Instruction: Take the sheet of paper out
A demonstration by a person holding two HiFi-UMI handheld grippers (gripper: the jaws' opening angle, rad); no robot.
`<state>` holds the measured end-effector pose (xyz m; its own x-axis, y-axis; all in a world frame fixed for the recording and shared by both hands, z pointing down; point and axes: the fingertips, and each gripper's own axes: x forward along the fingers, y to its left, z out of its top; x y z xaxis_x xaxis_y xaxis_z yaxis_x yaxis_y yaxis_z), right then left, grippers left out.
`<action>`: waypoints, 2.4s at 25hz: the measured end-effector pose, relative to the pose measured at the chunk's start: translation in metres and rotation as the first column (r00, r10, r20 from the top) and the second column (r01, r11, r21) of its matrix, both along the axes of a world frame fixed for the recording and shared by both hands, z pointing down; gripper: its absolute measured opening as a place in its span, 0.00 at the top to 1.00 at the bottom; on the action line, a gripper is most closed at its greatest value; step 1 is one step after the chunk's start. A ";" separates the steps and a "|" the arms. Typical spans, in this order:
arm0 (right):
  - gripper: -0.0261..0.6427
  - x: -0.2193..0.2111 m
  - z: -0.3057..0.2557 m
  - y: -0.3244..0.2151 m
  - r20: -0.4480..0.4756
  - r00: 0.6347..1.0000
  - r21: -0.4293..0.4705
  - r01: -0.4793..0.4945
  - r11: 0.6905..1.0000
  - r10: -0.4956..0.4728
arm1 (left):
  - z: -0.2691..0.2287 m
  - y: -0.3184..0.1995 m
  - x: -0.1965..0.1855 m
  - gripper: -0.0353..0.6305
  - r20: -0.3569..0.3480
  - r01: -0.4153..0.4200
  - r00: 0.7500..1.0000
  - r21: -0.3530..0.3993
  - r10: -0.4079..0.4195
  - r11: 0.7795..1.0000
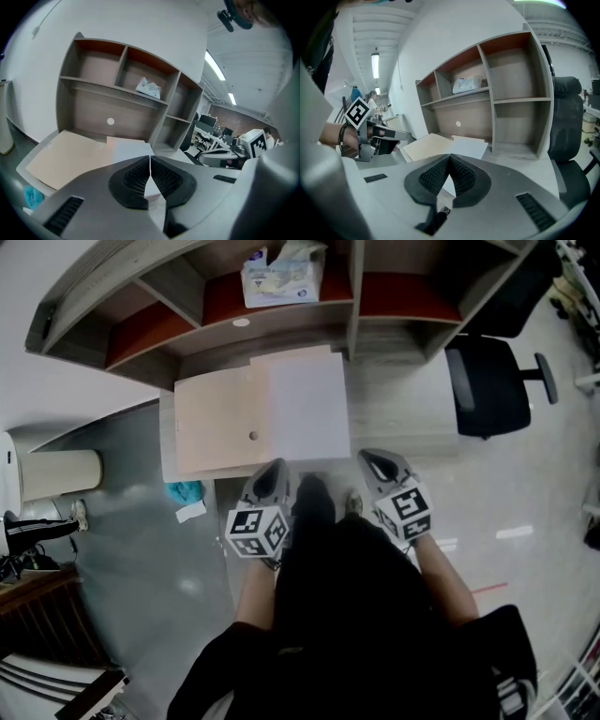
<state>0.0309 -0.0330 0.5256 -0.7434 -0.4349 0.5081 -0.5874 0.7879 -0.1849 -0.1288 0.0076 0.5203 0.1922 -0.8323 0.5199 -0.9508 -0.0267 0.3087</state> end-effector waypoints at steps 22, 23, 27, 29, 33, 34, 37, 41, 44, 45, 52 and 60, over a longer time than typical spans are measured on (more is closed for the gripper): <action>0.94 -0.058 0.025 -0.103 -0.132 0.983 -0.112 -0.144 0.983 0.129 | 0.046 -0.117 -0.068 0.87 -0.138 -0.253 0.961 -0.097 0.238 0.963; 0.94 -0.058 0.027 -0.106 -0.130 0.981 -0.125 -0.161 0.979 0.145 | 0.049 -0.119 -0.067 0.87 -0.149 -0.271 0.956 -0.105 0.254 0.957; 0.94 -0.060 0.036 -0.110 -0.146 0.972 -0.160 -0.205 0.966 0.183 | 0.064 -0.123 -0.069 0.87 -0.161 -0.328 0.939 -0.146 0.305 0.933; 0.94 -0.058 0.042 -0.111 -0.162 0.968 -0.164 -0.219 0.962 0.193 | 0.074 -0.123 -0.069 0.87 -0.172 -0.355 0.929 -0.171 0.327 0.919; 0.94 -0.050 0.055 -0.109 -0.183 0.961 -0.190 -0.241 0.952 0.207 | 0.094 -0.121 -0.065 0.87 -0.255 -0.390 0.908 -0.219 0.333 0.895; 0.94 -0.049 0.059 -0.108 -0.187 0.961 -0.200 -0.239 0.950 0.203 | 0.097 -0.120 -0.066 0.87 -0.271 -0.381 0.909 -0.230 0.317 0.895; 0.94 -0.045 0.068 -0.112 -0.187 0.965 -0.216 -0.222 0.951 0.183 | 0.104 -0.125 -0.072 0.87 -0.257 -0.349 0.923 -0.251 0.285 0.903; 0.94 -0.043 0.077 -0.116 -0.180 0.971 -0.231 -0.197 0.953 0.157 | 0.109 -0.126 -0.077 0.87 -0.233 -0.281 0.947 -0.270 0.220 0.921; 0.93 -0.046 0.081 -0.124 -0.180 0.974 -0.235 -0.177 0.956 0.136 | 0.116 -0.125 -0.079 0.87 -0.226 -0.246 0.957 -0.292 0.183 0.924; 0.93 -0.048 0.082 -0.128 -0.179 0.975 -0.235 -0.175 0.956 0.134 | 0.118 -0.126 -0.079 0.87 -0.222 -0.236 0.960 -0.301 0.173 0.924; 0.93 -0.048 0.089 -0.134 -0.191 0.973 -0.241 -0.174 0.955 0.129 | 0.132 -0.131 -0.083 0.87 -0.180 -0.223 0.969 -0.346 0.169 0.912; 0.93 -0.042 0.093 -0.134 -0.203 0.968 -0.250 -0.197 0.948 0.148 | 0.139 -0.149 -0.088 0.80 -0.160 -0.223 0.971 -0.317 0.180 0.922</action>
